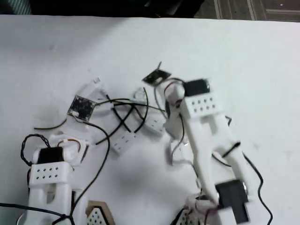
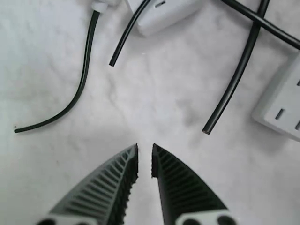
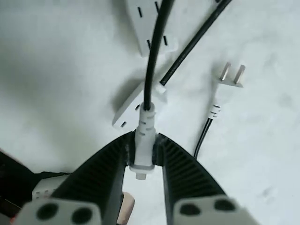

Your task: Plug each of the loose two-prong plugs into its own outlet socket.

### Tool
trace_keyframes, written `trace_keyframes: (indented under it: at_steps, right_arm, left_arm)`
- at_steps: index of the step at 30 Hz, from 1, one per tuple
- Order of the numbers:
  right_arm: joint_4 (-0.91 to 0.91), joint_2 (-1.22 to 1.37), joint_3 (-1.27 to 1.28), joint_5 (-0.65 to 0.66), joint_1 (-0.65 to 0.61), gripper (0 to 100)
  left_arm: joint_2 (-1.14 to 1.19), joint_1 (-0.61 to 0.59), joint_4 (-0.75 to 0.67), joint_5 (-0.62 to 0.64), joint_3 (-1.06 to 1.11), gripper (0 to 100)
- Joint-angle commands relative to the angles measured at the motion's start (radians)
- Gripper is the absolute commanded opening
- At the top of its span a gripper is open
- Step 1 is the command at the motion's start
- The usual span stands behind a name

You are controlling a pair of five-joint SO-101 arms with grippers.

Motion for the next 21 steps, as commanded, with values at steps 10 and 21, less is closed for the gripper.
trace_keyframes:
  at_steps: [10, 21]
  right_arm:
    - [-0.013, -0.604, 0.184, -0.25, -0.337, 1.7]
    - [-0.171, -0.716, 0.315, -0.413, -0.556, 1.7]
  left_arm:
    - [-0.024, 0.145, -0.153, 0.11, -0.038, 7]
    - [-0.024, 0.341, 0.003, 0.112, -0.173, 7]
